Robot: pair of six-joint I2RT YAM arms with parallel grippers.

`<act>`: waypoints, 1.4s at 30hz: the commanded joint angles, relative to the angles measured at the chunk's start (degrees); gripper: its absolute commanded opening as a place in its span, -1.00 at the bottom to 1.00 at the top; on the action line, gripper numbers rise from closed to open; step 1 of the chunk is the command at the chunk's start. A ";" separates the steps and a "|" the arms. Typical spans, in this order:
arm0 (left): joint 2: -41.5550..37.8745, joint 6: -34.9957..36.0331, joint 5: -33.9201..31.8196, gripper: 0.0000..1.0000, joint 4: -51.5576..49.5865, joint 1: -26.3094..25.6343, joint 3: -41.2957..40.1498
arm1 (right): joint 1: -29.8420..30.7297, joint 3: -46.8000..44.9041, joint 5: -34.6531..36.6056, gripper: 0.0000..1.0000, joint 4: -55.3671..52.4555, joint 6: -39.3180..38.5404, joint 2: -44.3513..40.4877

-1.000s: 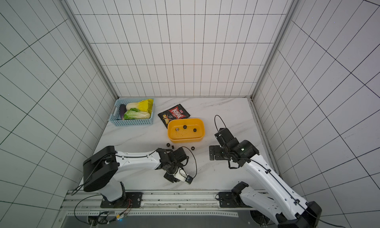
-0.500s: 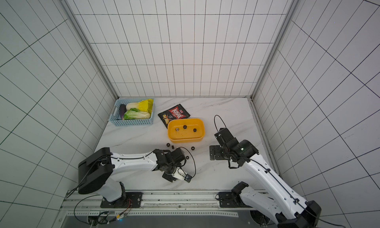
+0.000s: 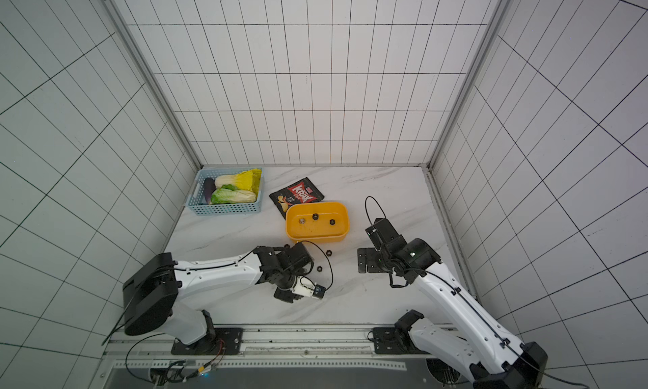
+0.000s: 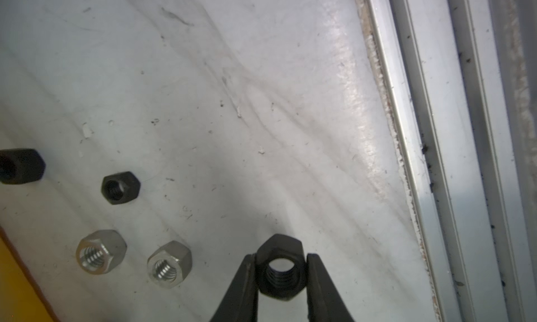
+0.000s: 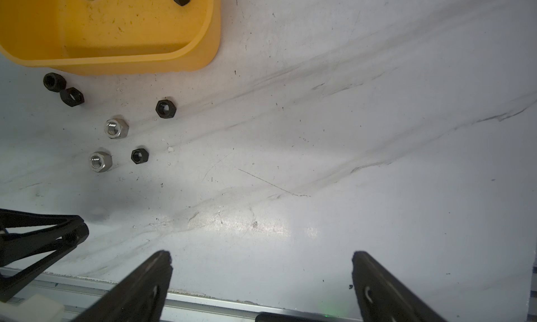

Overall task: Put the nuts on the desktop into the storage box
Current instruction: Pick up the nut from the center of the board, then place the nut in the storage box.

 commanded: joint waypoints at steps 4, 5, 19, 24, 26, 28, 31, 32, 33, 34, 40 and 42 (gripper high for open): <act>-3.43 -2.55 4.35 -0.46 -6.09 4.80 6.26 | 0.29 -2.04 0.86 0.99 0.19 -0.28 0.38; -3.71 -2.81 5.06 -0.46 -6.85 5.65 7.13 | 0.32 -2.14 0.77 0.99 0.37 -0.37 0.66; -4.87 -6.72 11.48 -0.43 -10.62 16.93 18.71 | -0.49 -2.97 1.23 0.99 1.30 -0.38 -0.78; -3.06 -7.32 11.51 -0.43 -10.30 19.12 22.99 | -0.47 -3.00 1.41 0.99 1.29 -0.24 -0.82; -2.08 -7.42 11.16 -0.43 -10.26 19.71 24.68 | -0.50 -2.95 1.58 0.99 1.31 -0.19 -0.86; -0.96 -7.65 10.82 -0.43 -9.94 20.37 26.27 | -0.44 -2.98 1.50 0.99 1.27 -0.15 -1.00; 0.65 -8.29 10.27 -0.43 -9.27 21.31 28.29 | -0.48 -2.96 1.50 0.99 1.24 -0.15 -1.10; 1.11 -8.55 9.99 -0.43 -8.91 21.62 28.72 | -0.50 -2.85 1.45 0.99 1.20 -0.15 -1.23; 1.76 -8.81 9.67 -0.43 -8.50 21.91 29.26 | -0.44 -2.84 1.41 0.99 1.09 -0.15 -1.36; 2.48 -8.98 9.28 -0.43 -8.27 22.07 29.74 | -0.50 -2.84 1.49 0.99 1.08 -0.16 -1.46; 7.89 -11.48 6.22 -0.45 -7.07 23.76 33.81 | -0.50 -2.85 1.60 0.99 1.08 -0.07 -1.57; 9.60 -12.52 4.94 -0.45 -6.03 24.14 34.70 | -0.49 -2.93 1.74 0.99 1.05 -0.06 -1.57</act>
